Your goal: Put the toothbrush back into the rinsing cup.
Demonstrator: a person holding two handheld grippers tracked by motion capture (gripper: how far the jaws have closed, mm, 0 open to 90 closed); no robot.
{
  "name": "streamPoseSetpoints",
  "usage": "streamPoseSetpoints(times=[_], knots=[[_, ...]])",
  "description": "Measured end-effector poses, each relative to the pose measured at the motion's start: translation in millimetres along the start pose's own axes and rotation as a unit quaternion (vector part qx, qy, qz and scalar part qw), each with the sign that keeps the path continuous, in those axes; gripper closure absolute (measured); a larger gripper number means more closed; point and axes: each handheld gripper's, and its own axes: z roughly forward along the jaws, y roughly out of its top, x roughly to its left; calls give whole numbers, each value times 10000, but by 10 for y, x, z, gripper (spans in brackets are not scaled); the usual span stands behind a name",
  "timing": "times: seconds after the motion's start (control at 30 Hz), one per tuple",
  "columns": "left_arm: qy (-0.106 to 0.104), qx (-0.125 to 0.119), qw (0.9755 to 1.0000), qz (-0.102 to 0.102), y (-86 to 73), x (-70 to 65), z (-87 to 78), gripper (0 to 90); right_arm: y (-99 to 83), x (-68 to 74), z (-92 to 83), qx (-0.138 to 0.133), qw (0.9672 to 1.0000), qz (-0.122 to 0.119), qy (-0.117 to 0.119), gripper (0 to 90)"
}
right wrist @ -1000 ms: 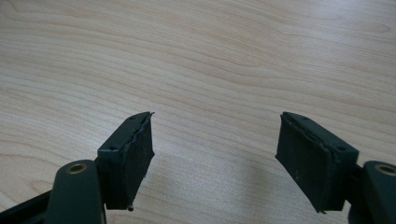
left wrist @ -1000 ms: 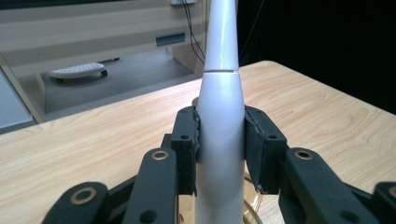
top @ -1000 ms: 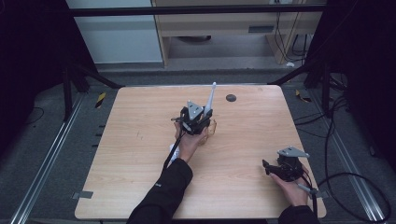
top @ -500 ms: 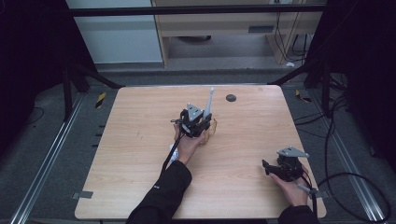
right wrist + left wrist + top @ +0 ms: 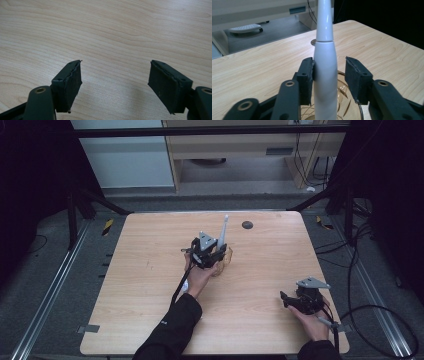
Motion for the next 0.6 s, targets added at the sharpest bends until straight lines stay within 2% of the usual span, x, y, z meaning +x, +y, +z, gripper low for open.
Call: streamPoseSetpoints(times=[0.13,0.27,0.6], knots=[[3,118,9999,64,-15,29,-36,527,2,3,-2,13,10000,-15,-8,260],[14,133,9999,91,-27,59,-100,503,2,6,0,-3,10000,-24,-24,259],[53,188,9996,226,-14,150,-355,486,1,4,-7,1,10000,-27,-33,256]])
